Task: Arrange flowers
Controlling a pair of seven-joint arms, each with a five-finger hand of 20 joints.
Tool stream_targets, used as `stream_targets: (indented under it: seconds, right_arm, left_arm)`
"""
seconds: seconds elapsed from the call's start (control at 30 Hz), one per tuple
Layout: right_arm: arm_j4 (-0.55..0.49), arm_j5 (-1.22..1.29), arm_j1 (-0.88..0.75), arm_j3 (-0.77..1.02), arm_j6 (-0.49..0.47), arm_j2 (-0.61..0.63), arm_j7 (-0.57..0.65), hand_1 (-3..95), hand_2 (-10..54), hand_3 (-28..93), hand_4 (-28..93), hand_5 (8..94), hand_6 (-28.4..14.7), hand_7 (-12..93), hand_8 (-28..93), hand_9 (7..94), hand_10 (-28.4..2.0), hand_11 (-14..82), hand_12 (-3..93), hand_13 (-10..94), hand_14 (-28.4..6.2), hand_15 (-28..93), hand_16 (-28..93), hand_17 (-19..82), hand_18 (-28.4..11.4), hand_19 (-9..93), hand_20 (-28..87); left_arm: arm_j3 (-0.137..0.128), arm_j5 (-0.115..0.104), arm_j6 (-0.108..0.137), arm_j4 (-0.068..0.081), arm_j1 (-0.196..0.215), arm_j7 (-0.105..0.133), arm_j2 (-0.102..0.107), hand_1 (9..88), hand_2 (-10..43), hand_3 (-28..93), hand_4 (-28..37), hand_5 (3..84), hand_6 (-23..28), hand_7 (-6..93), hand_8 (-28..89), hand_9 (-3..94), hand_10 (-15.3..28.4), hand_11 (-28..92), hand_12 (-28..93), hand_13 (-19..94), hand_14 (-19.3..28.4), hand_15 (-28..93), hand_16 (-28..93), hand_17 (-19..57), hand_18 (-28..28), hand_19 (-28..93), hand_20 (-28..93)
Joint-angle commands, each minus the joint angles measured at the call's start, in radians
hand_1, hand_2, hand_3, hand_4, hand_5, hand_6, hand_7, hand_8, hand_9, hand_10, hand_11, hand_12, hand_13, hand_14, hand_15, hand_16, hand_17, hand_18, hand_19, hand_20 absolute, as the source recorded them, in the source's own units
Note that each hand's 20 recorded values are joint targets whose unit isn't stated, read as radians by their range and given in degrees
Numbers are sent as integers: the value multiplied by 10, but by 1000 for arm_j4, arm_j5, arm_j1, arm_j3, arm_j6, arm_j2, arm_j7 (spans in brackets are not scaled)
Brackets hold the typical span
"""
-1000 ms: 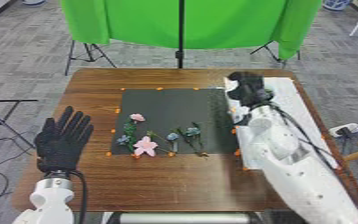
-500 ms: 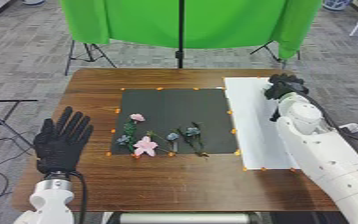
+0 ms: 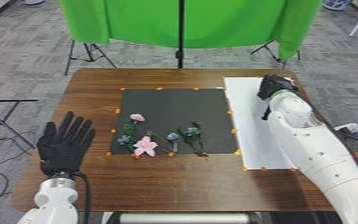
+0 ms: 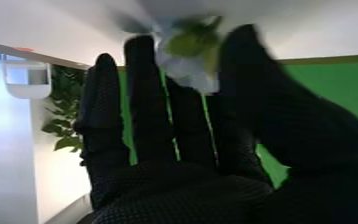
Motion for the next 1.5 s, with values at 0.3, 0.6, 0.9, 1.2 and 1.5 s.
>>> stream_targets:
  seconds: [0.3, 0.6, 0.9, 1.2, 1.5]
  right_arm:
    - [-258, 29, -132, 22, 207, 63, -15, 601, -95, 750, -283, 720, 15, 320, -73, 800, -101, 114, 385, 623, -68, 407, 355, 282, -201, 811, 382]
    - [-553, -1, -313, 22, 98, 102, -161, 586, -95, 750, -283, 713, 7, 301, -74, 795, -106, 111, 381, 613, -70, 413, 345, 272, -201, 803, 377]
    - [-651, -22, -407, -15, 33, 137, -251, 594, -95, 746, -283, 711, 6, 283, -71, 787, -107, 105, 374, 607, -68, 406, 341, 268, -200, 798, 374]
    - [-639, -51, -393, -80, 28, 106, -252, 595, -95, 747, -283, 678, 3, 253, -74, 774, -108, 103, 371, 598, -70, 406, 338, 269, -202, 801, 375]
    - [-668, -10, -416, -54, -75, 107, -216, 586, -95, 755, -283, 641, 1, 212, -150, 738, -108, 112, 354, 568, -74, 421, 318, 263, -204, 806, 371]
  left_arm:
    - [-50, 64, -96, 10, 36, -40, -4, 241, 98, 783, -283, 369, 96, 95, -97, 294, 159, 145, 79, 204, 157, 249, -48, -93, 132, 277, 92]
    - [-58, 53, -78, 13, 26, -39, -12, 243, 99, 782, -283, 373, 97, 90, -94, 297, 160, 142, 82, 206, 158, 247, -45, -94, 132, 278, 92]
    - [-77, 54, -60, 8, 28, -19, -9, 246, 94, 785, -283, 383, 103, 92, -94, 306, 165, 147, 83, 209, 162, 253, -45, -96, 134, 280, 93]
    - [-84, 57, -70, 6, 35, -19, -11, 250, 91, 786, -283, 384, 102, 94, -94, 307, 166, 148, 82, 209, 163, 257, -48, -96, 134, 282, 92]
    - [-102, 37, -75, -4, 56, -7, -10, 252, 90, 786, -283, 385, 103, 93, -95, 307, 167, 148, 81, 209, 164, 258, -49, -96, 134, 280, 91]
